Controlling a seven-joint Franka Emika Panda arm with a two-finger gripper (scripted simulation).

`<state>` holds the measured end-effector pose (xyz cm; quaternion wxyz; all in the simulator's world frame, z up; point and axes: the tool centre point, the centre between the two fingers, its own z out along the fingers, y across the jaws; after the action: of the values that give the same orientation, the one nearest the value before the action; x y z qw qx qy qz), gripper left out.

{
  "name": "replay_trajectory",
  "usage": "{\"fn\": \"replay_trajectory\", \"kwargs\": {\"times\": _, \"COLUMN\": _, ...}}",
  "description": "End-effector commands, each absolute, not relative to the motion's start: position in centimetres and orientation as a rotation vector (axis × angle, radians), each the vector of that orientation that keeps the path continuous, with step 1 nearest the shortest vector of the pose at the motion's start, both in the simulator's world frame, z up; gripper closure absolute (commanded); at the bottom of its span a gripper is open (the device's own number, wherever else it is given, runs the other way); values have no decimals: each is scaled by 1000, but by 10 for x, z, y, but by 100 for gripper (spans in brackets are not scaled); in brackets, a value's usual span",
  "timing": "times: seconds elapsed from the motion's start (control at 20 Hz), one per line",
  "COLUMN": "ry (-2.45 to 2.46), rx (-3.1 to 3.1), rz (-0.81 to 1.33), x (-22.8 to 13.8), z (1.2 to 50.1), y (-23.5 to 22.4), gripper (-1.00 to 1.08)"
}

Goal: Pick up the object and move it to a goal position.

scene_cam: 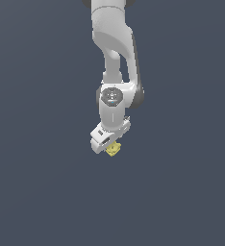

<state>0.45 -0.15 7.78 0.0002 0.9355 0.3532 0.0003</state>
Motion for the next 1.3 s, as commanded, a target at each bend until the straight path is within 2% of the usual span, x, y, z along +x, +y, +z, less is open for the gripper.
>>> {"fn": "replay_trajectory", "kwargs": {"times": 0.0, "ry": 1112, "rx": 2938, "rz": -1, "x": 4, "z": 66, "y": -1, "gripper": -92}}
{"fn": "replay_trajectory", "kwargs": {"times": 0.45, "ry": 1115, "rx": 2937, "rz": 0, "x": 4, "z": 39, "y": -1, "gripper": -92}}
{"fn": "replay_trajectory", "kwargs": {"times": 0.5, "ry": 1115, "rx": 2937, "rz": 0, "x": 4, "z": 39, "y": -1, "gripper": 108}}
{"fn": "replay_trajectory", "kwargs": {"times": 1.25, "ry": 1115, "rx": 2937, "rz": 1, "x": 3, "z": 46, "y": 5, "gripper": 108}}
